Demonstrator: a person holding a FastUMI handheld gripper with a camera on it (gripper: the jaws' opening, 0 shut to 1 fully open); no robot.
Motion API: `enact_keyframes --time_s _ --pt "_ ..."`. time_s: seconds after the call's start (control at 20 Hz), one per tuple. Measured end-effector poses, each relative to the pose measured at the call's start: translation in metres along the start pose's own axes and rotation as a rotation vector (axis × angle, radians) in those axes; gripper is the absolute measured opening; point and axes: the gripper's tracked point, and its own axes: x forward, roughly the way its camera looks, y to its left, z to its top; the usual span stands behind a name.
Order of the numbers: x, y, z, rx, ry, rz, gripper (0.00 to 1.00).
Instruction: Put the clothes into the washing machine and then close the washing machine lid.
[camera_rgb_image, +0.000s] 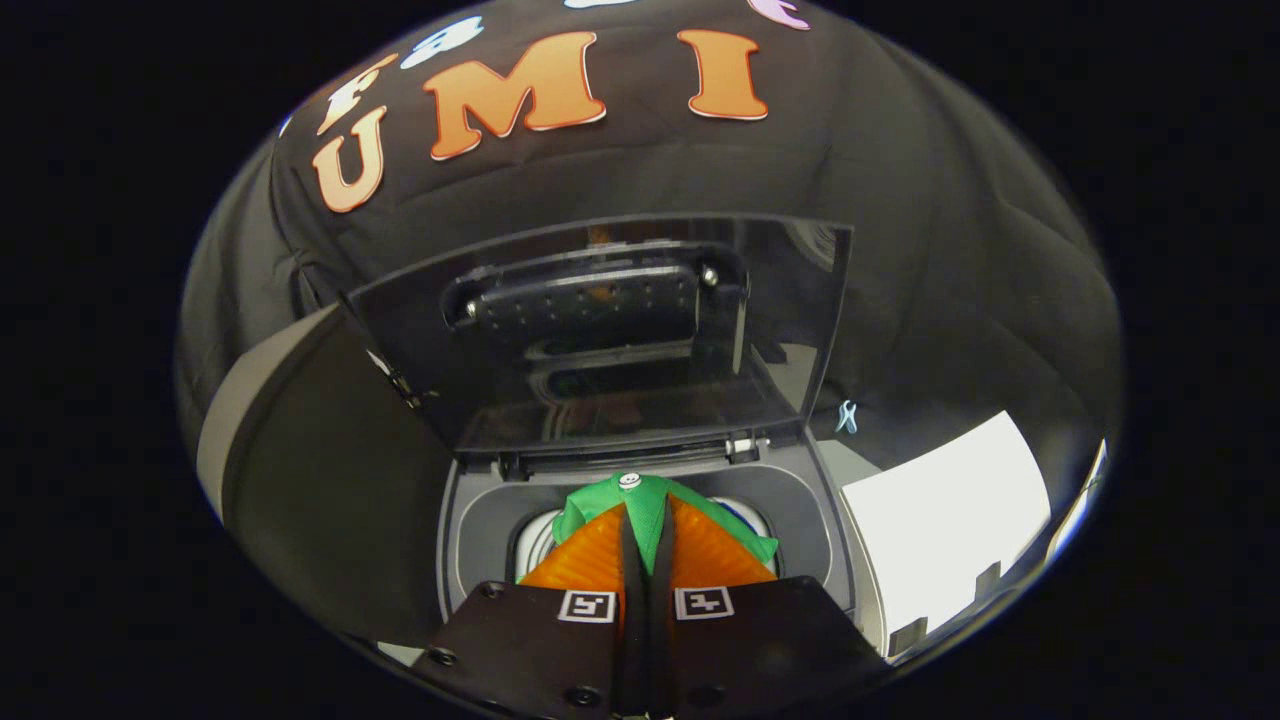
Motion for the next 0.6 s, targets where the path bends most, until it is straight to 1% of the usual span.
enact_keyframes --time_s 0.2,0.45,0.6 --pt "0.035 0.001 -0.024 0.004 0.028 -0.009 0.08" --pt "0.076 0.002 -0.065 0.036 0.101 -0.025 0.08" --pt "0.099 0.002 -0.087 -0.003 0.160 -0.040 0.08"
